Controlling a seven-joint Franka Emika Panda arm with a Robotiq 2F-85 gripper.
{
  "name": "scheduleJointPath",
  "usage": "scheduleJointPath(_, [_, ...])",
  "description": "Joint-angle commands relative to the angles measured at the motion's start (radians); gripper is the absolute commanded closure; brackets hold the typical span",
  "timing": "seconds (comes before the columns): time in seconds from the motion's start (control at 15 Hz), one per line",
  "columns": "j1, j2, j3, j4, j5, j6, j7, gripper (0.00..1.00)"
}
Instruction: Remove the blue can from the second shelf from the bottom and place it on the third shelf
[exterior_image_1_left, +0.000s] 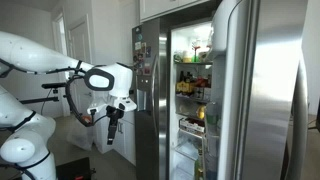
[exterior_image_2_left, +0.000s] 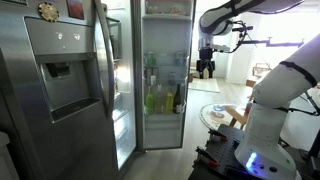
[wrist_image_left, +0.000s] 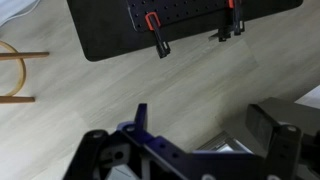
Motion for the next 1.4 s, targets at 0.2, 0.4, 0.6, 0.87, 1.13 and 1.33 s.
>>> scheduleJointPath(0.2, [-0.011,0.002,0.01,0.001,0.005,-0.001,-0.005,0.0])
scheduleJointPath(0.4, [-0.02,-0.004,0.016,-0.01,-0.006,0.053,0.018,0.0])
scheduleJointPath(0.6, [-0.038,-0.012,0.031,-0.034,-0.036,0.218,0.057,0.0])
scheduleJointPath(0.87, [-0.076,0.008,0.055,-0.077,-0.105,0.474,0.145,0.0])
scheduleJointPath(1.13, [-0.138,0.062,0.093,-0.133,-0.198,0.733,0.243,0.0])
scheduleJointPath(1.33, [-0.218,0.128,0.141,-0.158,-0.306,0.931,0.329,0.0])
